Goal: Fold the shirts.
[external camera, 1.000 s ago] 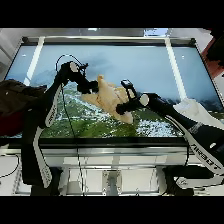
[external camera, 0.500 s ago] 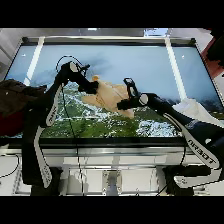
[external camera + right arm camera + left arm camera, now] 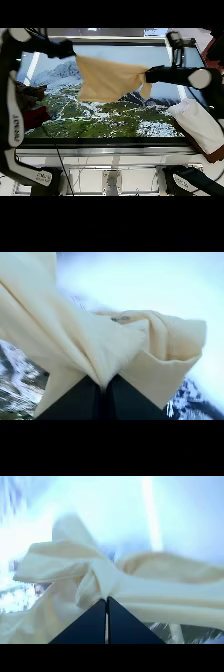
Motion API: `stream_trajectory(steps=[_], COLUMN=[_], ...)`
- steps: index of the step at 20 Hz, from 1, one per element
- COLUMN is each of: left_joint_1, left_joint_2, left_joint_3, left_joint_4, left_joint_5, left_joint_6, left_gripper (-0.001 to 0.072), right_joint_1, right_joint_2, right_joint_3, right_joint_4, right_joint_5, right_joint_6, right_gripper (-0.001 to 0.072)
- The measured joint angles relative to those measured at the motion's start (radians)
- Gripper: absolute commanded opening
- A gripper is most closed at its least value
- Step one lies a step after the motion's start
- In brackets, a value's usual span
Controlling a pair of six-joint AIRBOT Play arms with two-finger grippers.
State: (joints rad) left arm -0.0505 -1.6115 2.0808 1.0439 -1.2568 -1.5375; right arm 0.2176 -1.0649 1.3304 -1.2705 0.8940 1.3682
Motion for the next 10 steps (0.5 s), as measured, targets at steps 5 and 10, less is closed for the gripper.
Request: stream_trajectory(steps=[5, 10], left_joint_1=[0.014, -0.044], left_joint_2=[0.298, 0.396], left_joint_3=[0.001, -0.027], left_joint_4=[-0.005, 0.024], left_joint_5=[0.079, 0.073], left_joint_6=[0.022, 0.076], left_gripper=[0.0005, 0.0005], right_joint_1=[-0.008, -0.010], right_joint_2=[0.206, 0.255], right_joint_3=[0.104, 0.096], right_joint_4=[0.023, 0.133], right_joint_5=[0.083, 0.175], right_joint_6=[0.001, 0.001], right_gripper=[0.0027, 0.0027])
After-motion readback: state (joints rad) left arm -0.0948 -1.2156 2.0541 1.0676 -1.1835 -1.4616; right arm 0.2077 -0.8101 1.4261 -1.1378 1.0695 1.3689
